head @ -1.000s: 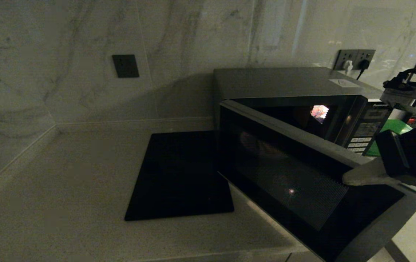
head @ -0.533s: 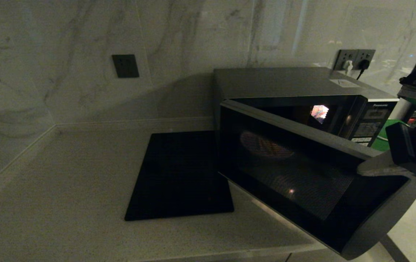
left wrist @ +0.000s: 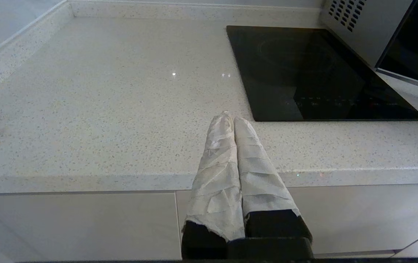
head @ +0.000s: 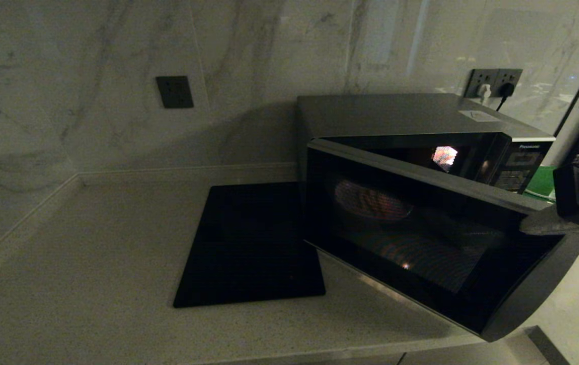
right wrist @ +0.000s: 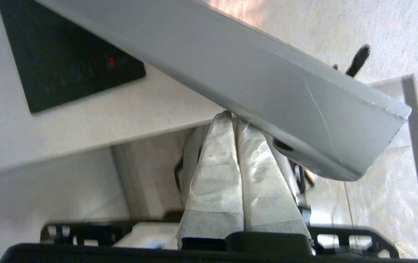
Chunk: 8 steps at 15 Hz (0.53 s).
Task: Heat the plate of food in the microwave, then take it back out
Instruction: Close the microwave oven
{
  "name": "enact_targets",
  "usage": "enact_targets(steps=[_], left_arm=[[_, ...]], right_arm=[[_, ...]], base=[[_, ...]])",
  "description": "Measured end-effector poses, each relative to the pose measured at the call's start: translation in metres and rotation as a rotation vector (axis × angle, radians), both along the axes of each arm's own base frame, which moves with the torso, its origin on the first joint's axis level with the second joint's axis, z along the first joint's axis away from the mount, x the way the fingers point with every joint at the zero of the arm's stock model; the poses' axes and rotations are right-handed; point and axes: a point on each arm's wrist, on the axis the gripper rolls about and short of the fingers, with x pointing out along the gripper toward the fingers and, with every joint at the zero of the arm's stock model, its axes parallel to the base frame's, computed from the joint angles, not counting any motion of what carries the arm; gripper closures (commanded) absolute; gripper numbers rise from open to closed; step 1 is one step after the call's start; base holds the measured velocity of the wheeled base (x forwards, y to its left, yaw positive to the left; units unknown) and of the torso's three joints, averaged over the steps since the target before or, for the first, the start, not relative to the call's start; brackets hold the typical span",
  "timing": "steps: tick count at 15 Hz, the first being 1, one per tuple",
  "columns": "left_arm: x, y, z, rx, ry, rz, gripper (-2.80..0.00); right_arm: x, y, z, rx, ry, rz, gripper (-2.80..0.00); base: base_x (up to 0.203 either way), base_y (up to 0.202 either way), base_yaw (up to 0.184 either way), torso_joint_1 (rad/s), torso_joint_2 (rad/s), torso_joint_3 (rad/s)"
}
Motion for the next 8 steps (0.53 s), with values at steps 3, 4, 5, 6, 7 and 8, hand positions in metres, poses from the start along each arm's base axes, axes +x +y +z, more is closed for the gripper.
enact_targets(steps=[3,4,5,6,7,8], left_arm=[[0.000,0.000,0.000,0.000,0.000,0.000,0.00],[0.000,0.000,0.000,0.000,0.000,0.000,0.00],[0.000,0.000,0.000,0.000,0.000,0.000,0.00],[0.000,0.000,0.000,0.000,0.000,0.000,0.00],[0.000,0.000,0.000,0.000,0.000,0.000,0.00],[0.000,0.000,0.000,0.000,0.000,0.000,0.00]], right_arm=[[0.009,0.002,-0.004,-0.018,-0.067,-0.034,0.00],[0.014,0.003,-0.006,-0.025,-0.084,-0.045,0.00],[0.018,0.004,-0.008,-0.025,-0.093,-0.049,0.00],[0.020,0.005,-0.009,-0.025,-0.094,-0.051,0.00],[0.024,0.006,-0.011,-0.029,-0.093,-0.053,0.00],[0.028,0.007,-0.012,-0.037,-0.100,-0.063,0.00]], base=[[0.000,0.000,0.000,0.000,0.00,0.000],[0.000,0.000,0.000,0.000,0.00,0.000],[0.000,0.000,0.000,0.000,0.00,0.000],[0.000,0.000,0.000,0.000,0.00,0.000],[0.000,0.000,0.000,0.000,0.00,0.000],[0.000,0.000,0.000,0.000,0.00,0.000]])
